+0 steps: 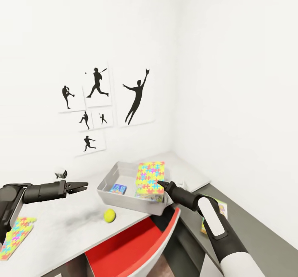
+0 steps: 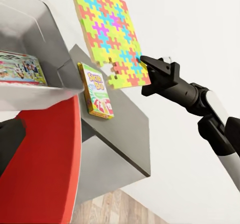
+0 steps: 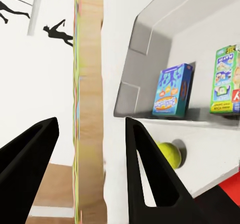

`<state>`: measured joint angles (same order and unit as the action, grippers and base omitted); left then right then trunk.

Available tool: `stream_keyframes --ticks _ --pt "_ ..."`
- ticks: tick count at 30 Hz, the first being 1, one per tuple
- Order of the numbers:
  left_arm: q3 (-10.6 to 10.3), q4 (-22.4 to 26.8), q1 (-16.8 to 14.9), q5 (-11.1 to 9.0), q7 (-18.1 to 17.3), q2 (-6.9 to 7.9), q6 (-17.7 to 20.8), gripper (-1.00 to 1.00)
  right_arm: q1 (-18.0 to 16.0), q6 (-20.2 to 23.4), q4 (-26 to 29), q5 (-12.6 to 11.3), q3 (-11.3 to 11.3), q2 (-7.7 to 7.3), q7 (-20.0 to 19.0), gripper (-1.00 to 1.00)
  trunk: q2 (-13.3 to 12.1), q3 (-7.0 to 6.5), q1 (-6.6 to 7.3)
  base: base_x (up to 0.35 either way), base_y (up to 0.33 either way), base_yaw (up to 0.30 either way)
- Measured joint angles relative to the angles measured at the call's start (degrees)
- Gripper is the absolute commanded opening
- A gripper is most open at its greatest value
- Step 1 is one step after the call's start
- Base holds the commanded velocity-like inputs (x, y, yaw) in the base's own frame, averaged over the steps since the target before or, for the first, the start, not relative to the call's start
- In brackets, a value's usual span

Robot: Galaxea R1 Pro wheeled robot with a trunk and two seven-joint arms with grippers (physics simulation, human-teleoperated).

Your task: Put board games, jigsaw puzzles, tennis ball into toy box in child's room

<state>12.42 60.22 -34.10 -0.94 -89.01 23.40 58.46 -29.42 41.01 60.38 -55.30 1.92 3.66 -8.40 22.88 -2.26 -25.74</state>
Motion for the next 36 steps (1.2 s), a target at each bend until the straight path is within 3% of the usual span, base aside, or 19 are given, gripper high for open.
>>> stream_keyframes --ticks 14,25,36 --pt "0.0 0.0 0.0 0.0 0.0 -0.02 0.0 1.00 0.0 0.0 0.0 0.2 0.0 0.01 0.0 -1.00 0.0 0.16 0.00 0.261 0.145 0.000" --pt "0.0 0.0 0.0 -0.1 0.0 -0.02 0.0 1.00 0.0 0.0 -0.2 0.2 -0.1 0.01 0.0 -1.00 0.0 1.09 0.00 0.096 0.015 0.000" --pt "0.0 0.0 0.0 0.0 0.0 -0.12 -0.1 1.00 0.0 0.0 -0.2 0.1 -0.1 -0.04 0.0 -1.00 0.0 1.15 -0.02 0.089 0.002 0.000"
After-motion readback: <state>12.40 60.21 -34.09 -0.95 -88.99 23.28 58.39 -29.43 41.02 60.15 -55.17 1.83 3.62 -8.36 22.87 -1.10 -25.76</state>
